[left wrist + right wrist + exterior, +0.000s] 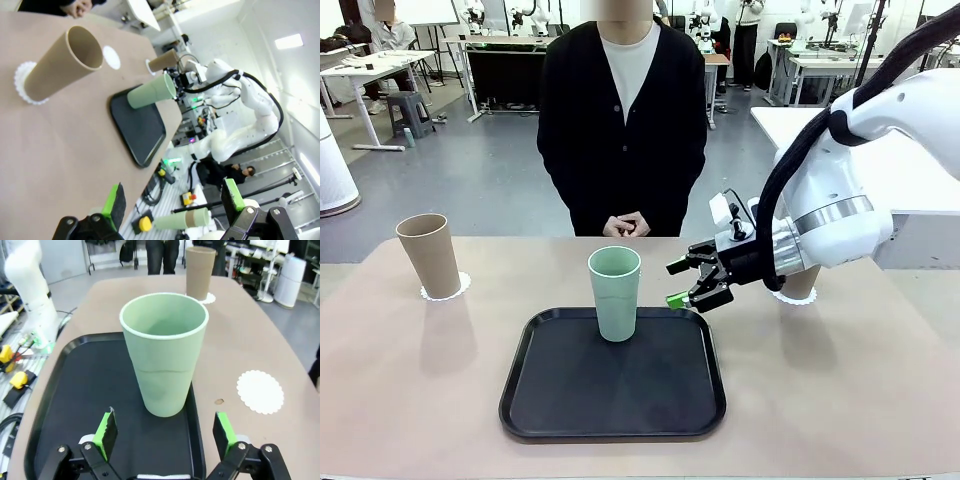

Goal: Place coasters on the table and set cups on them.
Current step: Take one Reusable plastic cup from the Flat Tray and place it on a coaster set by the human.

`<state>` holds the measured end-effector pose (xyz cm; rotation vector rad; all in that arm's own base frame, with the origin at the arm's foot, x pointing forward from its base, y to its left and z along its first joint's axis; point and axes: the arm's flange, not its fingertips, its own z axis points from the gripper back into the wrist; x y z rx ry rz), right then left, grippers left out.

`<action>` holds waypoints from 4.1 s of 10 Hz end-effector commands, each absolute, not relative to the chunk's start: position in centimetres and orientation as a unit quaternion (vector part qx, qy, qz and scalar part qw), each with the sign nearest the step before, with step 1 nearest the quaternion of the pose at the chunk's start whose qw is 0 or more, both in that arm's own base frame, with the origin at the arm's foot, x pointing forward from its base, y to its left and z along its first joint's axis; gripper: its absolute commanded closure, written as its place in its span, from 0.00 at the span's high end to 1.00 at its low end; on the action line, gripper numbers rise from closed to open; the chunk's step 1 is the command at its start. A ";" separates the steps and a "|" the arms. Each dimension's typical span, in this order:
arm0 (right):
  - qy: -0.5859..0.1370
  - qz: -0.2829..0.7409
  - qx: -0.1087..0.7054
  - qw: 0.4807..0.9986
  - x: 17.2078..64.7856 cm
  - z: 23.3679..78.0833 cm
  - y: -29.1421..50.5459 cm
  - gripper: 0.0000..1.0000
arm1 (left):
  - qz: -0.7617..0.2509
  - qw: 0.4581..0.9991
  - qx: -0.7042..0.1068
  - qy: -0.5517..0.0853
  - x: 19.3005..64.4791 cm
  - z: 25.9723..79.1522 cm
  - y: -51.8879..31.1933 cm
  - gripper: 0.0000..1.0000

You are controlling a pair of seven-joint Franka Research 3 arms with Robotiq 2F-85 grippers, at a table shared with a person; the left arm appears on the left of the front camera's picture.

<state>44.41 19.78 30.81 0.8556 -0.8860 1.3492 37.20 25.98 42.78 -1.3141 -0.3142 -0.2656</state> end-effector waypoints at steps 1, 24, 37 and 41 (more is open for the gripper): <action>-0.426 0.584 0.367 0.585 45.1 28.8 21.6 1.00 | -0.122 0.773 -0.605 -0.146 37.1 42.9 26.1 1.00; -0.431 0.570 0.407 0.569 46.1 24.1 27.1 1.00 | -0.122 0.773 -0.605 -0.146 37.1 42.9 26.1 1.00; -0.434 0.549 0.447 0.556 46.4 22.8 29.5 0.40 | -0.122 0.773 -0.605 -0.146 37.1 42.9 26.1 1.00; -0.439 0.558 0.431 0.557 46.3 23.6 29.3 0.22 | -0.122 0.773 -0.605 -0.146 37.1 42.9 26.1 1.00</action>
